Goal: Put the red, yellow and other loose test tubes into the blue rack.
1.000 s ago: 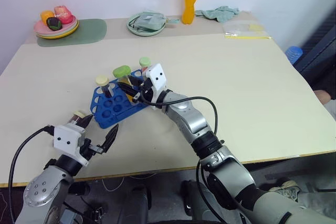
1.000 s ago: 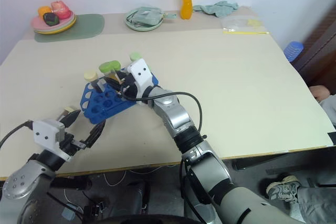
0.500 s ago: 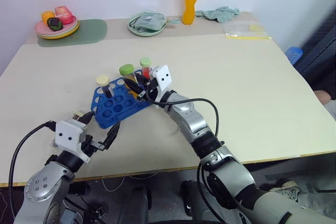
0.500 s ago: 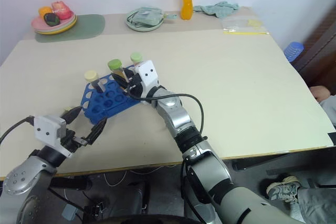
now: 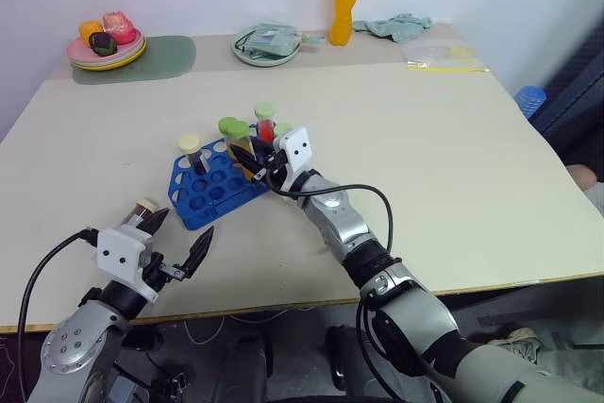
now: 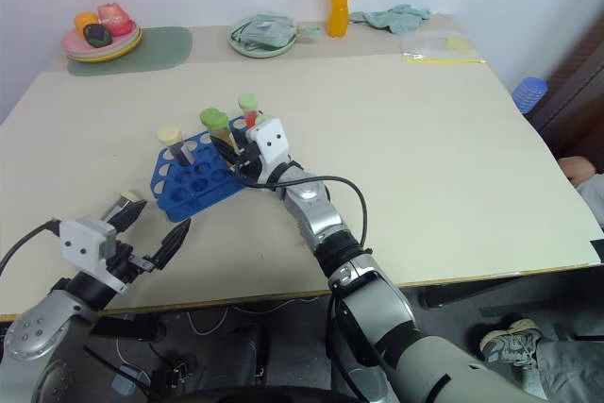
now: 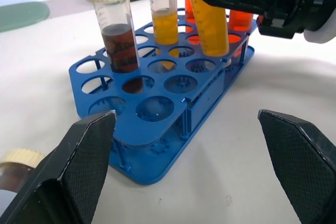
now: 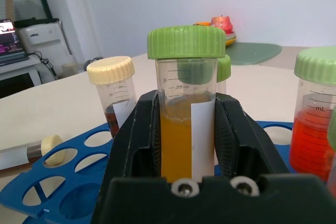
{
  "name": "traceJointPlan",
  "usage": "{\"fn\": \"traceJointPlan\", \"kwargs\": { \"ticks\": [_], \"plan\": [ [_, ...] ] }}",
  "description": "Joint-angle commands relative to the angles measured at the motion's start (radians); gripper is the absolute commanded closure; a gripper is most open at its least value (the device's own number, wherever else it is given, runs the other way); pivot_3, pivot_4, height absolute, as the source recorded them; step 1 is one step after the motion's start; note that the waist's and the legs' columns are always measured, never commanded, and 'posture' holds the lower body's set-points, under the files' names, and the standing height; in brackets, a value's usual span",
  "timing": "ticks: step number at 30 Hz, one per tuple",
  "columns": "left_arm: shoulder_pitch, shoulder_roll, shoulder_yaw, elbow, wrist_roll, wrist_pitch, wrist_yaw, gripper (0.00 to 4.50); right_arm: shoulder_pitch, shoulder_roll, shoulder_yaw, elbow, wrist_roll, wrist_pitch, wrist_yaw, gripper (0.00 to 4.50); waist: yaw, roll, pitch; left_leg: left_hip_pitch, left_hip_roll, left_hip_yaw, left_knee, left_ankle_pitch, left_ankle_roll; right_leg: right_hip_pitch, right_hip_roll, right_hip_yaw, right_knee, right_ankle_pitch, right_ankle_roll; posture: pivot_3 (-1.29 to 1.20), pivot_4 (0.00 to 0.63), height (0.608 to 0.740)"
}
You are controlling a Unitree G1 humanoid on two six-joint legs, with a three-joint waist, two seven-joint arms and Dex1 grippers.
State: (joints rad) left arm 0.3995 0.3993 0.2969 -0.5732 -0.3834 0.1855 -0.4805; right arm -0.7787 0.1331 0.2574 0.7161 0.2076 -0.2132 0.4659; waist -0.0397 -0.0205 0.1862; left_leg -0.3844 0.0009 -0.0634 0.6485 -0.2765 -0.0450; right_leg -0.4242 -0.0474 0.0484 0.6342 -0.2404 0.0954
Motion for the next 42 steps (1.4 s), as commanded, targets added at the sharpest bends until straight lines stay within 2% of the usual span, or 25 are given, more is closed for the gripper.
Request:
{"fn": "traceJointPlan", "kwargs": {
  "ticks": [1,3,7,8,14,15,18,19,21,25,30,33,35,37,41,42],
  "plan": [
    [0.005,-0.001,0.02,-0.003,-0.005,-0.022,-0.002,0.0,-0.019,0.115,-0.011,-0.022,0.027,0.008,0.052,2.95,-0.002,0.0,0.0,0.0,0.0,0.0,0.0,0.0,0.0,0.0,0.0,0.0,0.0,0.0,0.0,0.0,0.15,0.74],
    [0.007,0.003,0.03,-0.001,-0.014,0.0,0.006,0.0,-0.003,0.11,-0.004,-0.059,0.039,0.015,0.078,2.25,-0.005,0.0,0.0,0.0,0.0,0.0,0.0,0.0,0.0,0.0,0.0,0.0,0.0,0.0,0.0,0.0,0.15,0.74],
    [0.003,0.022,0.07,-0.012,-0.069,0.094,0.025,0.0,0.023,0.093,0.018,-0.159,0.017,0.011,0.082,0.27,-0.008,0.001,0.001,-0.001,0.001,0.0,-0.001,0.0,0.0,-0.002,0.001,0.0,0.001,0.0,0.0,0.0,0.15,0.74],
    [-0.004,0.031,0.096,-0.02,-0.1,0.142,0.043,0.0,0.029,0.084,0.022,-0.202,0.018,0.025,0.081,0.06,-0.008,0.001,0.001,-0.001,0.001,0.0,-0.001,0.0,0.0,-0.003,0.001,0.0,0.001,0.0,0.0,0.0,0.15,0.74],
    [-0.115,0.183,0.244,-0.077,-0.159,0.488,0.207,0.0,0.057,0.02,0.038,-0.439,0.038,0.113,0.121,0.06,-0.004,0.001,0.001,-0.001,0.001,-0.002,-0.001,0.0,0.0,-0.003,0.001,-0.001,0.002,0.0,0.0,0.0,0.15,0.74],
    [-0.148,0.253,0.262,-0.075,-0.15,0.589,0.226,0.0,0.055,0.008,0.035,-0.472,0.043,0.13,0.131,0.06,-0.005,0.001,0.001,-0.001,0.001,-0.002,0.0,0.0,0.0,-0.002,0.001,-0.001,0.002,0.0,0.0,0.0,0.15,0.74],
    [-0.214,0.594,0.266,0.043,-0.233,0.889,0.038,0.0,0.036,-0.048,0.023,-0.557,0.057,0.183,0.19,0.06,-0.007,-0.002,0.003,-0.001,0.001,-0.005,-0.001,0.0,0.0,-0.003,0.002,-0.002,0.004,0.0,0.0,0.0,0.15,0.74],
    [-0.254,0.689,0.24,0.101,-0.277,0.982,-0.022,0.0,0.034,-0.068,0.02,-0.577,0.065,0.203,0.214,0.06,-0.006,-0.003,0.002,-0.001,0.001,-0.006,-0.001,0.0,0.0,-0.003,0.003,-0.003,0.005,-0.001,-0.001,0.0,0.15,0.74],
    [-0.355,0.785,0.186,0.201,-0.326,1.12,-0.068,0.0,0.035,-0.094,0.019,-0.602,0.075,0.235,0.248,0.06,-0.007,-0.001,0.003,0.0,0.0,-0.005,-0.001,0.0,0.0,-0.003,0.002,-0.003,0.006,-0.002,-0.001,0.0,0.15,0.74],
    [-0.581,0.914,-0.045,0.333,-0.304,1.147,-0.171,0.0,0.068,-0.172,0.049,-0.669,0.088,0.278,0.361,0.06,-0.016,-0.001,0.005,0.002,0.0,-0.002,-0.004,0.0,0.0,-0.003,0.002,-0.001,0.008,-0.004,-0.002,0.0,0.15,0.74],
    [-0.793,0.953,-0.393,0.469,-0.147,1.091,-0.264,0.0,0.126,-0.24,0.088,-0.747,0.083,0.303,0.438,0.06,-0.029,0.0,0.005,0.001,0.0,-0.003,-0.004,0.0,0.0,-0.005,0.002,-0.002,0.011,-0.006,-0.003,0.0,0.15,0.74],
    [-0.881,0.918,-0.513,0.553,-0.075,1.088,-0.289,0.0,0.155,-0.252,0.096,-0.786,0.079,0.326,0.436,0.06,-0.031,-0.001,0.005,0.001,0.0,-0.001,-0.004,0.0,0.0,-0.008,0.003,0.0,0.013,-0.006,-0.003,0.0,0.15,0.74],
    [-0.918,0.894,-0.556,0.586,-0.056,1.1,-0.312,0.55,0.167,-0.252,0.094,-0.803,0.075,0.341,0.419,0.0,-0.029,-0.001,0.005,-0.001,0.0,-0.002,-0.003,0.0,0.0,-0.008,0.003,0.0,0.014,-0.007,-0.003,0.0,0.15,0.74],
    [-0.938,0.871,-0.578,0.615,-0.036,1.112,-0.318,1.34,0.172,-0.256,0.09,-0.815,0.069,0.357,0.405,0.0,-0.028,-0.002,0.005,-0.003,0.0,-0.002,-0.001,0.0,0.0,-0.009,0.003,-0.001,0.014,-0.007,-0.003,0.0,0.15,0.74],
    [-0.933,0.858,-0.571,0.634,-0.021,1.114,-0.332,3.48,0.174,-0.281,0.09,-0.837,0.071,0.397,0.407,0.0,-0.027,-0.002,0.005,-0.003,0.0,-0.003,-0.001,0.0,0.0,-0.009,0.002,-0.001,0.015,-0.007,-0.003,0.0,0.15,0.74],
    [-0.919,0.862,-0.546,0.631,-0.027,1.101,-0.337,3.74,0.173,-0.293,0.09,-0.844,0.074,0.417,0.411,0.0,-0.027,-0.001,0.005,-0.003,0.0,-0.003,-0.001,0.0,0.0,-0.009,0.002,-0.001,0.015,-0.007,-0.003,0.0,0.15,0.74]
  ]
}}
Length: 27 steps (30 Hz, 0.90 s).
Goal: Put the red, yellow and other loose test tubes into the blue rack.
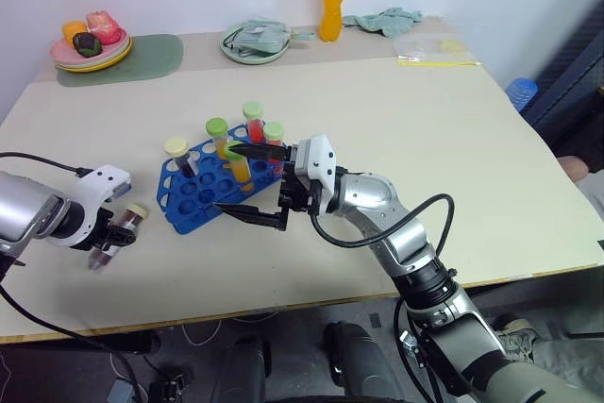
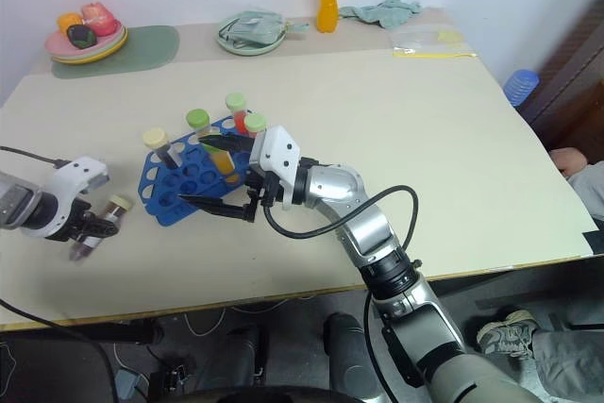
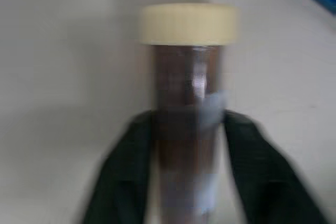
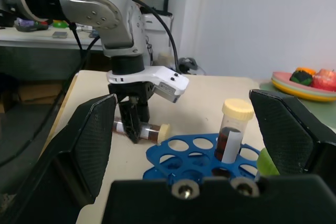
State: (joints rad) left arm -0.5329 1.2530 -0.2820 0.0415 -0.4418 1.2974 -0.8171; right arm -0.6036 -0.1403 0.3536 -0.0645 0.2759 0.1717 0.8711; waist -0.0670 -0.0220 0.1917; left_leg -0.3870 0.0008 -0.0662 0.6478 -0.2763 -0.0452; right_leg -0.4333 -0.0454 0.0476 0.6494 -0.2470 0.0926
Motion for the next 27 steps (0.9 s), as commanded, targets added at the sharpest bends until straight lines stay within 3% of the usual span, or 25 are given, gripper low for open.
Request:
{"fn": "traceJointPlan", "kwargs": {
  "ticks": [1,4,6,7,10,13,15,17,19,21,23,27],
  "plan": [
    [0.028,0.016,0.068,0.01,0.021,-0.028,-0.008,3.75,-0.005,-0.032,-0.006,-0.068,0.008,0.054,0.01,0.0,-0.001,0.0,0.0,0.0,0.0,0.0,0.0,0.0,0.0,0.0,0.0,0.0,0.0,0.0,0.0,0.0,0.15,0.74],
    [0.077,0.003,0.285,0.012,-0.031,-0.073,-0.005,3.75,-0.007,-0.071,-0.015,-0.082,0.007,0.102,0.01,0.0,-0.001,-0.001,0.001,0.0,0.0,0.0,0.0,0.0,0.0,-0.001,0.0,0.0,0.0,0.0,0.0,0.0,0.15,0.74],
    [0.173,-0.063,0.544,-0.037,-0.025,-0.188,0.05,3.75,0.001,-0.102,-0.028,-0.088,0.011,0.11,0.021,0.0,0.001,-0.001,0.001,-0.002,0.001,-0.001,0.0,0.0,0.0,-0.003,0.0,0.0,0.0,0.0,0.0,0.0,0.15,0.74],
    [0.232,-0.126,0.699,-0.107,-0.003,-0.272,0.095,3.75,0.01,-0.125,-0.035,-0.093,0.015,0.124,0.03,0.0,-0.001,-0.001,0.001,-0.003,0.0,-0.001,0.0,0.0,0.0,-0.003,-0.001,-0.001,0.0,0.0,0.0,0.0,0.15,0.74],
    [0.342,-0.28,0.954,-0.307,-0.002,-0.392,0.166,3.75,0.038,-0.183,-0.043,-0.102,0.016,0.161,0.051,0.0,0.006,-0.002,0.0,-0.005,0.0,0.001,0.0,0.0,0.0,-0.005,-0.004,-0.001,-0.001,0.0,0.0,0.0,0.15,0.74],
    [0.461,-0.487,1.079,-0.632,-0.142,-0.463,0.167,3.75,0.078,-0.252,-0.048,-0.079,-0.006,0.195,0.06,0.0,0.02,-0.002,0.0,-0.005,-0.001,0.003,0.0,0.0,-0.001,-0.005,-0.007,0.0,-0.003,0.0,0.001,0.0,0.15,0.74],
    [0.501,-0.628,1.045,-0.803,-0.195,-0.502,0.241,3.75,0.099,-0.279,-0.053,-0.065,-0.02,0.174,0.062,0.0,0.031,-0.002,0.0,-0.005,-0.001,0.004,0.0,0.0,-0.001,-0.004,-0.01,0.001,-0.003,0.0,0.001,0.0,0.15,0.74],
    [0.538,-0.741,0.88,-0.927,-0.111,-0.572,0.343,3.75,0.111,-0.287,-0.061,-0.051,-0.025,0.171,0.055,0.0,0.045,-0.004,0.0,-0.004,-0.004,0.004,0.003,0.001,-0.002,-0.002,-0.012,0.001,-0.003,0.002,0.003,0.0,0.15,0.74],
    [0.579,-0.847,0.66,-0.951,0.094,-0.726,0.47,3.75,0.119,-0.284,-0.064,-0.032,-0.032,0.169,0.051,0.0,0.052,-0.004,0.0,-0.001,-0.006,0.004,0.004,0.001,-0.003,0.003,-0.012,0.001,-0.004,0.003,0.006,0.0,0.15,0.74],
    [0.616,-0.899,0.473,-0.885,0.325,-0.904,0.584,3.75,0.119,-0.272,-0.066,-0.019,-0.037,0.164,0.042,0.0,0.053,-0.004,-0.001,0.006,-0.007,0.004,0.004,0.001,-0.003,0.011,-0.011,0.001,-0.007,0.003,0.005,0.0,0.15,0.74],
    [0.628,-0.958,0.374,-0.793,0.468,-1.022,0.694,3.75,0.116,-0.262,-0.067,-0.013,-0.04,0.163,0.034,0.0,0.052,-0.002,-0.001,0.012,-0.006,0.004,0.002,0.001,-0.003,0.019,-0.01,0.002,-0.012,0.002,0.003,0.0,0.15,0.74],
    [0.601,-1.073,0.3,-0.63,0.588,-1.167,0.841,3.75,0.118,-0.253,-0.069,-0.013,-0.043,0.164,0.02,0.0,0.051,-0.002,-0.001,0.013,-0.004,0.004,0.0,0.001,-0.002,0.021,-0.007,0.002,-0.017,0.003,0.005,0.0,0.15,0.74]
  ]
}}
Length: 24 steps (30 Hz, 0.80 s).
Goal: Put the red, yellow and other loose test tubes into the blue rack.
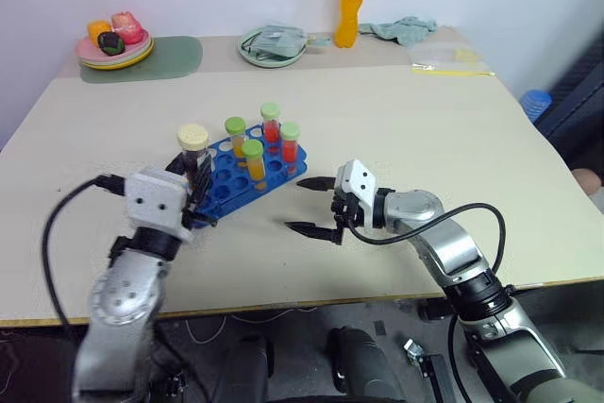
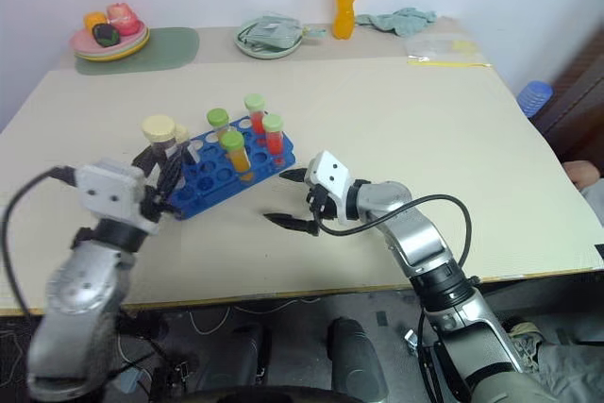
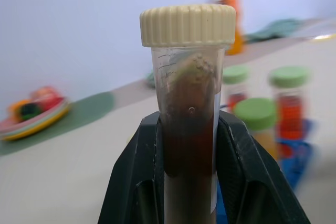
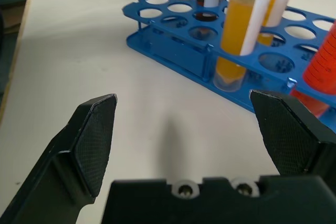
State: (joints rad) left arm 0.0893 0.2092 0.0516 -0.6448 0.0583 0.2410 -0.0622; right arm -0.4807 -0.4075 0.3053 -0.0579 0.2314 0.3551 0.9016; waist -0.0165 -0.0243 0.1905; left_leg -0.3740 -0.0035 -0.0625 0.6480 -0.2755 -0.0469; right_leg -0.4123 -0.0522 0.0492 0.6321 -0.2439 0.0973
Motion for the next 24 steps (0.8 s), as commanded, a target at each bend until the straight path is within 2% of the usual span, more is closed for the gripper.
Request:
{"fn": "traceJointPlan", "kwargs": {
  "ticks": [1,8,16,24],
  "plan": [
    [-0.03,-0.045,-0.044,0.086,0.095,-0.124,0.094,3.75,-0.004,0.016,-0.021,-0.021,0.001,-0.018,-0.014,0.0,0.002,0.0,0.0,-0.001,0.0,0.0,0.0,0.0,0.0,0.0,0.0,0.0,0.0,0.0,0.0,0.0,0.15,0.74],
    [-0.082,-0.083,-0.1,0.199,0.076,-0.17,0.063,3.75,0.006,0.034,-0.021,-0.039,-0.001,-0.009,-0.044,0.0,0.002,0.0,0.0,-0.001,0.0,0.0,0.0,-0.001,0.002,0.0,0.0,0.0,0.0,0.001,0.002,0.0,0.15,0.74],
    [-0.087,-0.102,-0.081,0.236,0.019,-0.133,0.023,3.75,0.013,0.045,-0.018,-0.045,-0.004,-0.007,-0.057,0.0,0.002,0.0,0.0,-0.001,0.0,-0.001,0.0,-0.001,0.002,0.0,0.0,0.0,0.0,0.001,0.002,0.0,0.15,0.74],
    [-0.076,-0.094,-0.091,0.23,0.086,-0.101,0.041,3.75,0.027,0.046,-0.008,-0.054,-0.008,-0.01,-0.059,0.0,0.001,0.0,0.0,0.0,0.0,-0.001,0.0,-0.001,0.002,0.001,0.001,0.0,0.0,0.001,0.002,0.0,0.15,0.74]
  ]
}}
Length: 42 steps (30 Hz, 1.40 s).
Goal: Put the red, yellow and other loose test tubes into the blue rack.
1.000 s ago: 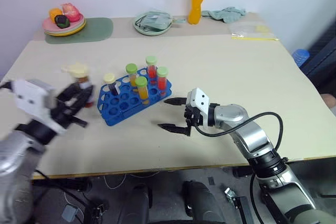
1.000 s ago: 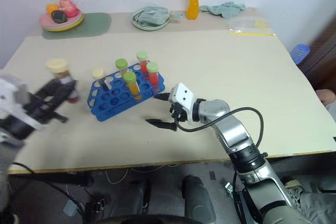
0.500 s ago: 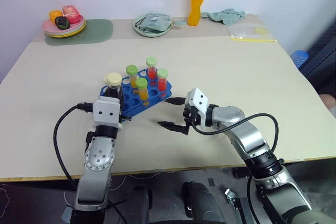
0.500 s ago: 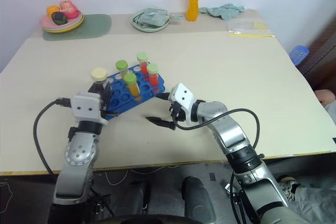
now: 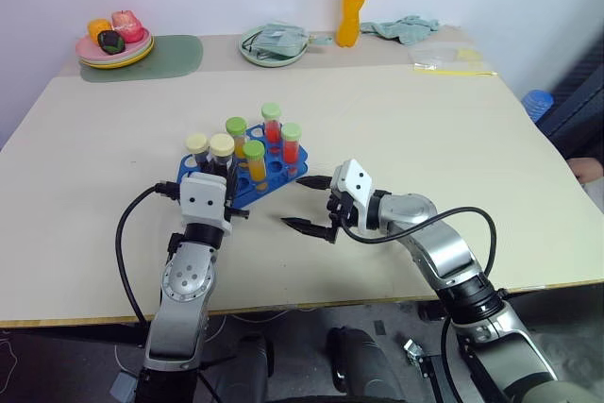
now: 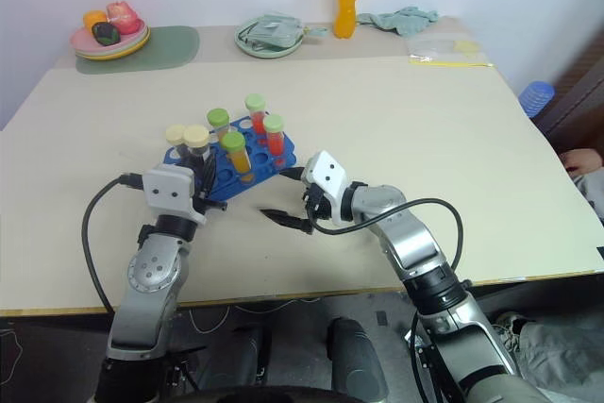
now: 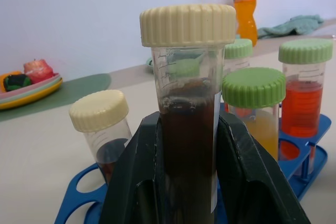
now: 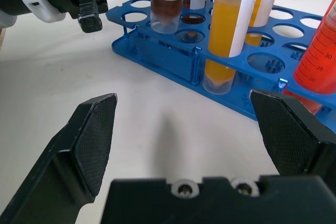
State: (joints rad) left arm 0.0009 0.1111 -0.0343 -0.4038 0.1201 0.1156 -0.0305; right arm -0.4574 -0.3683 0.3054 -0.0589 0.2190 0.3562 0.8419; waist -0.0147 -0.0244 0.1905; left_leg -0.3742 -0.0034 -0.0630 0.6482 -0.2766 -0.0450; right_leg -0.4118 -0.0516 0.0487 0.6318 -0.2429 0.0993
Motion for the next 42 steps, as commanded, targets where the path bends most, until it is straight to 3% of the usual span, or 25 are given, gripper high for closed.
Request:
{"fn": "traceJointPlan", "kwargs": {
  "ticks": [1,17,18,19,23,29,35,38,42],
  "plan": [
    [0.016,0.003,-0.006,-0.019,0.024,0.029,0.007,3.75,0.005,0.006,-0.008,-0.055,0.004,-0.011,0.0,0.0,-0.001,0.0,0.0,0.0,0.0,0.0,0.0,0.0,0.0,0.0,0.0,0.0,0.0,0.0,0.0,0.0,0.15,0.74],
    [0.042,-0.023,0.006,-0.032,-0.032,0.063,-0.02,3.75,0.011,0.006,-0.003,-0.057,-0.006,-0.016,0.002,0.0,-0.002,0.0,0.0,0.0,0.0,0.0,0.0,0.0,0.0,0.0,0.0,0.0,0.0,0.0,0.0,0.0,0.15,0.74],
    [0.042,-0.023,0.006,-0.027,-0.032,0.059,-0.019,2.73,0.011,0.006,-0.004,-0.057,-0.006,-0.016,0.001,0.0,-0.002,0.0,0.0,0.0,0.0,0.0,0.0,0.0,0.0,0.0,0.0,0.0,0.0,0.0,0.0,0.0,0.15,0.74],
    [0.042,-0.023,0.009,-0.023,-0.033,0.055,-0.017,2.43,0.009,0.007,-0.005,-0.057,-0.007,-0.016,0.0,0.0,-0.002,0.0,0.0,0.0,0.0,0.0,0.0,0.0,0.0,0.0,0.0,0.0,0.0,0.0,0.0,0.0,0.15,0.74],
    [0.049,-0.037,0.028,-0.023,-0.041,0.037,-0.001,0.41,0.004,0.001,-0.02,-0.055,0.001,-0.015,0.002,0.0,-0.001,0.0,0.0,0.0,0.0,0.0,0.0,0.0,0.0,0.0,0.0,0.0,0.0,0.0,0.0,0.0,0.15,0.74],
    [0.108,-0.032,0.083,-0.094,-0.113,0.001,-0.033,0.41,0.01,-0.038,-0.06,-0.081,0.031,0.0,0.033,0.0,-0.003,0.0,0.0,-0.001,0.001,0.0,0.0,0.0,0.0,0.0,0.0,0.0,-0.001,0.0,0.0,0.0,0.15,0.74],
    [0.329,0.15,0.295,-0.271,-0.364,0.097,-0.255,0.41,0.019,-0.203,-0.214,-0.078,0.121,0.075,0.116,0.0,-0.001,0.001,0.001,-0.001,0.001,0.0,-0.001,-0.001,0.001,0.0,0.0,0.0,-0.002,-0.002,-0.004,0.0,0.15,0.74],
    [0.414,0.244,0.417,-0.259,-0.448,0.132,-0.337,0.41,0.013,-0.279,-0.292,0.006,0.129,0.074,0.129,0.0,-0.002,0.001,0.001,-0.001,0.001,0.001,0.0,-0.001,0.001,0.0,0.0,0.0,-0.003,-0.003,-0.005,0.0,0.15,0.74],
    [0.446,0.301,0.493,-0.204,-0.481,0.139,-0.381,0.41,-0.002,-0.323,-0.324,0.127,0.096,0.011,0.141,0.0,-0.002,0.001,0.001,0.0,0.001,0.001,0.0,-0.001,0.001,0.001,0.0,0.0,-0.004,-0.003,-0.005,0.0,0.15,0.74]
  ]
}}
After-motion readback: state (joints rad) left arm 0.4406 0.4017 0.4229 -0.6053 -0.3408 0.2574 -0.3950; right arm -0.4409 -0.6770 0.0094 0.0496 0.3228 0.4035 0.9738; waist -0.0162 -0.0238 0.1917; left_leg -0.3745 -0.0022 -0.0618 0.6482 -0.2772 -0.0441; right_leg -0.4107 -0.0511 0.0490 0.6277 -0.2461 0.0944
